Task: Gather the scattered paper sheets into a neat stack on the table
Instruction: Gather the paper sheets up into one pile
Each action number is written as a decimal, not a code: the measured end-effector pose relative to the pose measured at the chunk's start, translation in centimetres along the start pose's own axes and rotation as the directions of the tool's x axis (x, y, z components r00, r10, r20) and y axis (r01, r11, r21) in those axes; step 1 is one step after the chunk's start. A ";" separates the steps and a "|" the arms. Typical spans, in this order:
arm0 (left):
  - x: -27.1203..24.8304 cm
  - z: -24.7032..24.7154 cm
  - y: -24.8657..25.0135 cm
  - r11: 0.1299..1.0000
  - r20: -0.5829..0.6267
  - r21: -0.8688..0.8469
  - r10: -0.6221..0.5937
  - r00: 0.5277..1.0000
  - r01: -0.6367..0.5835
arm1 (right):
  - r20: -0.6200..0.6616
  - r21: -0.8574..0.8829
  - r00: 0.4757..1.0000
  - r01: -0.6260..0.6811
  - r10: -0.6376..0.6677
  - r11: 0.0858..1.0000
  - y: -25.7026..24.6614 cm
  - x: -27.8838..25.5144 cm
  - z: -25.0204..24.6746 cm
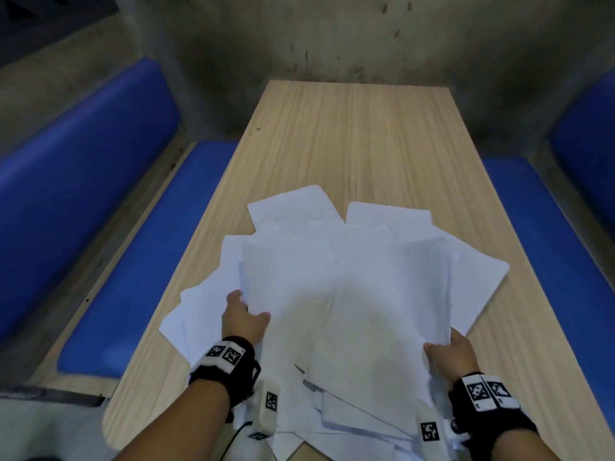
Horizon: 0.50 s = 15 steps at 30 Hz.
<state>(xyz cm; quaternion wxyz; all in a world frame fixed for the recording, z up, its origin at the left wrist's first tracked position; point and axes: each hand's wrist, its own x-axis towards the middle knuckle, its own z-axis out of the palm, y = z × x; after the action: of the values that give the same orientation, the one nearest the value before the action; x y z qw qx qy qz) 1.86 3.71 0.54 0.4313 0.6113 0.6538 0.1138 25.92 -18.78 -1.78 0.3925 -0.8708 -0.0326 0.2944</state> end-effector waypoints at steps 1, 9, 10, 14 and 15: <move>0.0 -0.4 0.7 0.998 0.011 0.039 0.048 0.999 -0.048 | 0.002 0.002 1.000 0.007 -0.007 1.000 0.0 0.0 -0.1; 1.4 -1.1 2.2 0.916 0.184 0.396 -0.019 0.983 -0.057 | 0.006 0.006 1.000 0.015 -0.015 1.000 -0.1 -0.1 -0.3; 1.3 -0.3 2.0 0.924 0.185 0.375 0.004 0.983 -0.074 | 0.007 0.005 1.000 0.015 -0.015 1.000 -0.2 -0.1 -0.3; -0.6 1.6 2.6 0.946 0.234 0.253 0.142 0.962 -0.201 | 0.020 0.000 1.000 0.015 -0.015 1.000 -0.1 -0.2 -0.4; -1.0 1.8 2.6 0.946 0.247 0.233 0.167 0.954 -0.226 | 0.023 0.002 1.000 0.016 -0.016 1.000 -0.1 -0.2 -0.4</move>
<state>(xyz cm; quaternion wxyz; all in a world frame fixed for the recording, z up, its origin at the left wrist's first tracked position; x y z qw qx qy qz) 4.88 2.69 1.67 0.4052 0.7336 0.5455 0.0005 25.94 -19.06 -1.41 0.3950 -0.8667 -0.0438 0.3015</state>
